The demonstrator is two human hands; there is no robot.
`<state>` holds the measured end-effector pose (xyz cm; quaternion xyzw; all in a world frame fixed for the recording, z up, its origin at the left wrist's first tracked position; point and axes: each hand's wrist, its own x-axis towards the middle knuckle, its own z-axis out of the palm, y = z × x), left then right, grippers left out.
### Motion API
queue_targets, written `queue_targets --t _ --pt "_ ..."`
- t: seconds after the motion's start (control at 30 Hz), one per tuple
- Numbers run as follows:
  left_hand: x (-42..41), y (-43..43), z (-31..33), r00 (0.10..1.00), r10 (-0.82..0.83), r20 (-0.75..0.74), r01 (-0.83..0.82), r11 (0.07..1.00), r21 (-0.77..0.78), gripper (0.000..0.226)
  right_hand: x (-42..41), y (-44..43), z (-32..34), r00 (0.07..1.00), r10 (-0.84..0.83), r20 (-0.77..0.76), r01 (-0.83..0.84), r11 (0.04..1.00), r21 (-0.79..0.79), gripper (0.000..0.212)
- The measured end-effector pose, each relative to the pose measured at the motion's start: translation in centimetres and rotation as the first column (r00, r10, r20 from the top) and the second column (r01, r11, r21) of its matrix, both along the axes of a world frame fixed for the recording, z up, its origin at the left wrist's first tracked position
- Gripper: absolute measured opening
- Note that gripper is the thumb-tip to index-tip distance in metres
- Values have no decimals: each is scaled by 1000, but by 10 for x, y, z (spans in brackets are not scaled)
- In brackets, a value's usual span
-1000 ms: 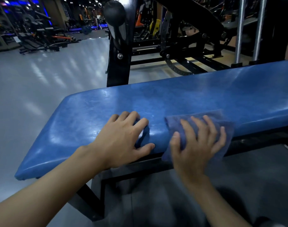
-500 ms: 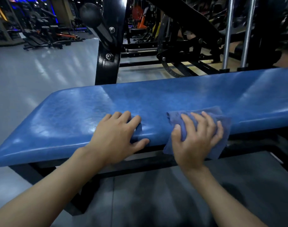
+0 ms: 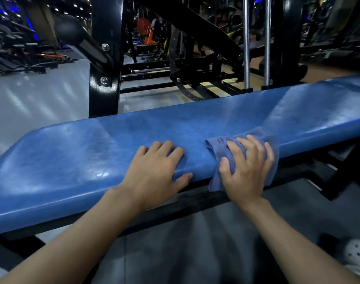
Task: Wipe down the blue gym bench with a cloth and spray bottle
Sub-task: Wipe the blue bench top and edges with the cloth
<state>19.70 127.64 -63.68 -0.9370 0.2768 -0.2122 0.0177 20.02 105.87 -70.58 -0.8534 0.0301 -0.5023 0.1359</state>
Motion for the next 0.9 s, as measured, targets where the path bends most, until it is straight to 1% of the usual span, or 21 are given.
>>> queue_targets --t 0.07,0.1,0.17,0.23,0.3,0.37,0.43,0.53,0.57,0.6,0.67,0.73,0.77,0.8,0.83,0.9 --pt "5 -10 -4 998 9 58 -7 999 -45 53 0 22 -1 998 -63 17 61 993 98 36" --pt "7 -13 -5 996 14 90 -9 999 -54 53 0 30 -2 999 -46 20 44 995 90 35" --pt "10 -17 -6 992 30 125 -26 999 -33 54 0 22 -4 998 57 29 -56 998 -24 34" --pt "10 -21 -5 991 67 112 -66 998 -17 55 2 -6 -4 987 157 46 -148 976 -159 33" --pt "10 -27 -3 989 100 112 -99 995 -20 57 8 -39 -2 983 178 53 -163 963 -214 34" --pt "7 -32 -3 985 135 110 -134 991 -8 59 14 -73 -4 990 128 65 -114 975 -193 35" --pt "3 -36 -4 980 171 98 -170 985 -11 59 19 -101 -4 996 80 45 -74 990 -122 33" --pt "-6 -53 -9 980 176 96 -172 984 -46 51 15 -86 0 1000 -19 6 19 998 52 34" --pt "-8 -63 -10 982 162 99 -158 986 -55 48 12 -73 2 999 -43 -5 43 997 64 34" --pt "-9 -75 -12 983 155 100 -150 987 -53 47 8 -63 2 1000 -25 -18 26 999 35 33" --pt "-8 -94 -12 978 187 96 -184 982 -42 48 3 -66 3 993 106 -56 -112 986 -122 33" --pt "-5 -101 -12 966 238 106 -233 971 -60 50 8 -98 7 975 210 -79 -224 928 -297 34" --pt "-5 -100 -14 962 246 119 -238 968 -76 51 12 -118 8 971 225 -85 -240 907 -346 35" --pt "-7 -99 -17 959 248 137 -237 967 -95 50 16 -136 8 973 213 -93 -232 907 -352 36" --pt "-9 -98 -20 956 252 152 -237 965 -110 49 19 -152 9 977 185 -104 -209 922 -325 36" --pt "-13 -102 -25 950 267 160 -253 962 -103 47 20 -171 8 983 129 -130 -156 961 -228 37"
